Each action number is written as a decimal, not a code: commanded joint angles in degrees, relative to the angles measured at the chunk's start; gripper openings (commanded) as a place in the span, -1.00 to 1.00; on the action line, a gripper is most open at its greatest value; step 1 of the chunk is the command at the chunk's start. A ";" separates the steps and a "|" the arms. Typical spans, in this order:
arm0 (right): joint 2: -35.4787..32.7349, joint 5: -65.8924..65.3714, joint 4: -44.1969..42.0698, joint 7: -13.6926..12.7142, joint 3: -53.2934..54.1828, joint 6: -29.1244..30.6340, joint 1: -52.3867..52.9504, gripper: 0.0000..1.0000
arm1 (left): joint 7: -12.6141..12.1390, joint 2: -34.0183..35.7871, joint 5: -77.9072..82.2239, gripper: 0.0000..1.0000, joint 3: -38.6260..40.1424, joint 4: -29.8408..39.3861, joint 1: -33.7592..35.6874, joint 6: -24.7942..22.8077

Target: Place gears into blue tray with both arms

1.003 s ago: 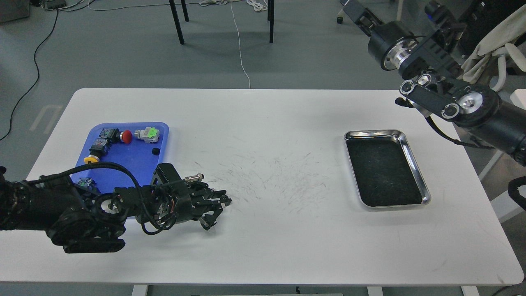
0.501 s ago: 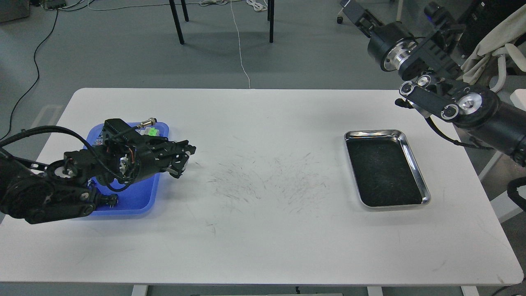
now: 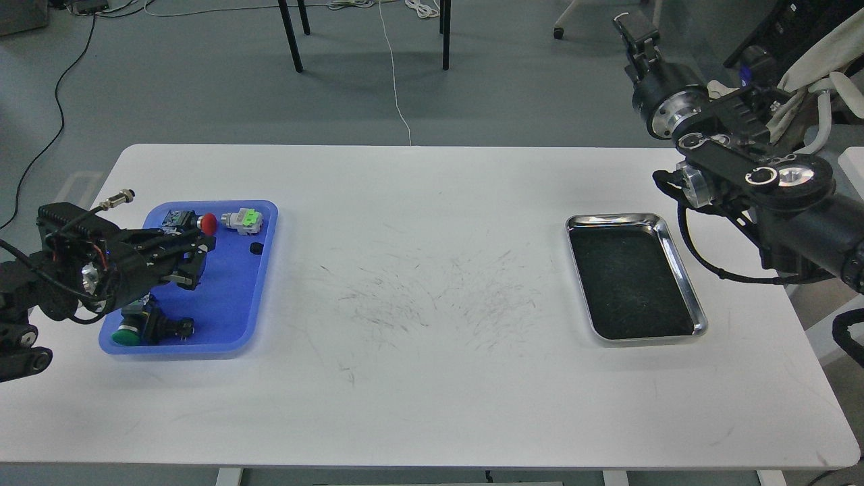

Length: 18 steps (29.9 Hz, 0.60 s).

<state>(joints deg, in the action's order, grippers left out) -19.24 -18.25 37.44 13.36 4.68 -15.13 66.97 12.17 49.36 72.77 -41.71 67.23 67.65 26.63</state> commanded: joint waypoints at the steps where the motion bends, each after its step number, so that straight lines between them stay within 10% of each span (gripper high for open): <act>1: -0.53 4.79 -0.26 0.00 1.12 0.02 -1.83 0.86 | 0.14 -0.84 0.00 -0.89 -0.04 -1.75 -1.64 -0.09; 18: -1.24 12.54 0.53 0.17 16.84 4.67 -9.92 0.91 | 0.31 -8.04 0.00 -0.88 -0.04 -11.76 -7.71 -0.18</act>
<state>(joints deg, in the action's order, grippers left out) -20.66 -5.80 38.02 13.90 19.50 -10.62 57.35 12.41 43.69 72.78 -41.71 58.24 60.97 26.45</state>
